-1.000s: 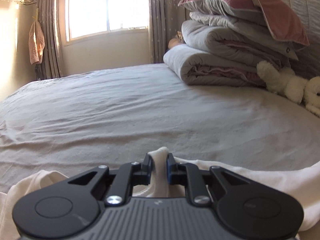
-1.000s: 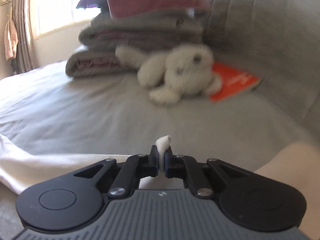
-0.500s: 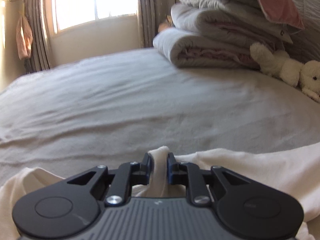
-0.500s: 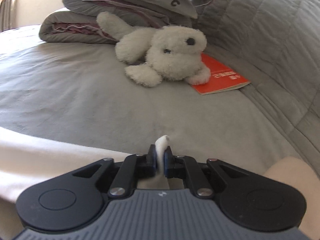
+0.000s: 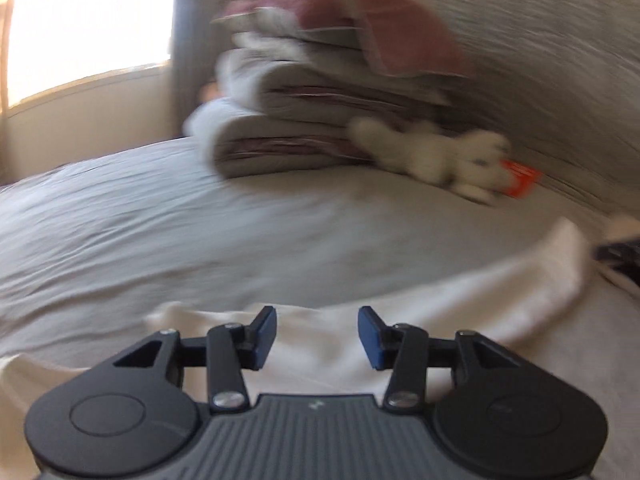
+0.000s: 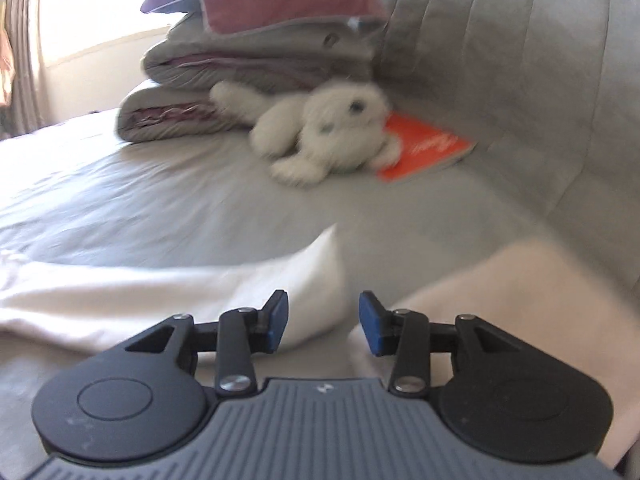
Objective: Fold clothes
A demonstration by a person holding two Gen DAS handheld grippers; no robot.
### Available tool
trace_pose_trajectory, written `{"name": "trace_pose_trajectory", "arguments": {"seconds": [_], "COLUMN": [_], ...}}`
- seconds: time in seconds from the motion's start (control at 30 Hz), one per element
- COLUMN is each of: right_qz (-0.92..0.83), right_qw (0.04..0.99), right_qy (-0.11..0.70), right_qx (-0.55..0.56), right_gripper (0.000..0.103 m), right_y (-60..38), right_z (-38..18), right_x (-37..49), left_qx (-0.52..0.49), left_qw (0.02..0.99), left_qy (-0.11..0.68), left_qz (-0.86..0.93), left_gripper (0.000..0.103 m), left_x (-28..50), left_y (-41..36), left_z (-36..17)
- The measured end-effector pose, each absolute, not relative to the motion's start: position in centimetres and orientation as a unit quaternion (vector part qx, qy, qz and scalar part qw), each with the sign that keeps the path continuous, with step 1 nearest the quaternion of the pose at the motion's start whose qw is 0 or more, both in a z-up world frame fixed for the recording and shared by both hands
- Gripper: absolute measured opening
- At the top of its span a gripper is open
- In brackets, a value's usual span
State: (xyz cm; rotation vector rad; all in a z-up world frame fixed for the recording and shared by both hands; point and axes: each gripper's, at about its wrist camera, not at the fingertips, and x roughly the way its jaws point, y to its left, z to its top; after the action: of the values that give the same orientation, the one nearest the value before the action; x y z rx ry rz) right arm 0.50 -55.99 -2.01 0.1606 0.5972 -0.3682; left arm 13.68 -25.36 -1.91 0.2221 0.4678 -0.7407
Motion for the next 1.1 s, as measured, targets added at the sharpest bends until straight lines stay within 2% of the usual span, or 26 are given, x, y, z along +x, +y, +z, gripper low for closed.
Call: {"name": "trace_pose_trajectory", "arguments": {"seconds": [0.1, 0.17, 0.23, 0.3, 0.37, 0.43, 0.53, 0.67, 0.8, 0.9, 1.1], "right_qz": [-0.146, -0.159, -0.182, -0.206, -0.231, -0.258, -0.306, -0.369, -0.399, -0.402, -0.243], "right_qw": [0.933, 0.932, 0.928, 0.919, 0.908, 0.896, 0.873, 0.847, 0.831, 0.833, 0.922], "right_qy": [0.315, 0.325, 0.323, 0.32, 0.312, 0.3, 0.281, 0.263, 0.253, 0.242, 0.253], "right_qx": [0.09, 0.03, -0.041, -0.107, -0.155, -0.203, -0.256, -0.277, -0.292, -0.294, -0.161], "right_gripper": [0.043, 0.044, 0.05, 0.063, 0.065, 0.065, 0.065, 0.063, 0.063, 0.063, 0.063], "right_y": [-54.4, -52.6, -50.8, -49.3, -48.7, -48.3, -48.9, -50.2, -50.7, -50.5, -49.1], "right_z": [-3.6, -4.7, -5.4, -6.1, -6.5, -7.0, -7.2, -6.6, -5.7, -4.8, -3.0], "right_x": [0.7, 1.7, 2.7, 3.8, 4.7, 5.4, 5.9, 5.1, 4.1, 3.3, 3.6], "left_qx": [0.167, 0.223, 0.263, 0.277, 0.277, 0.272, 0.25, 0.218, 0.169, 0.134, 0.096], "left_qw": [0.866, 0.852, 0.848, 0.849, 0.85, 0.85, 0.841, 0.823, 0.798, 0.815, 0.87], "left_qy": [0.218, 0.207, 0.193, 0.182, 0.181, 0.184, 0.198, 0.218, 0.231, 0.23, 0.234], "left_qz": [-0.419, -0.425, -0.418, -0.412, -0.409, -0.413, -0.436, -0.476, -0.53, -0.515, -0.424], "left_gripper": [0.046, 0.046, 0.046, 0.046, 0.045, 0.029, 0.023, 0.023, 0.028, 0.036, 0.044], "left_x": [11.3, 10.1, 9.3, 9.0, 9.1, 9.2, 9.5, 9.7, 9.2, 9.2, 11.0], "left_y": [-28.1, -29.8, -31.1, -31.7, -32.2, -32.6, -33.0, -33.3, -32.3, -30.4, -24.8], "left_z": [-2.7, -3.7, -4.6, -4.9, -4.8, -4.6, -4.4, -4.1, -3.5, -2.7, -2.5]}}
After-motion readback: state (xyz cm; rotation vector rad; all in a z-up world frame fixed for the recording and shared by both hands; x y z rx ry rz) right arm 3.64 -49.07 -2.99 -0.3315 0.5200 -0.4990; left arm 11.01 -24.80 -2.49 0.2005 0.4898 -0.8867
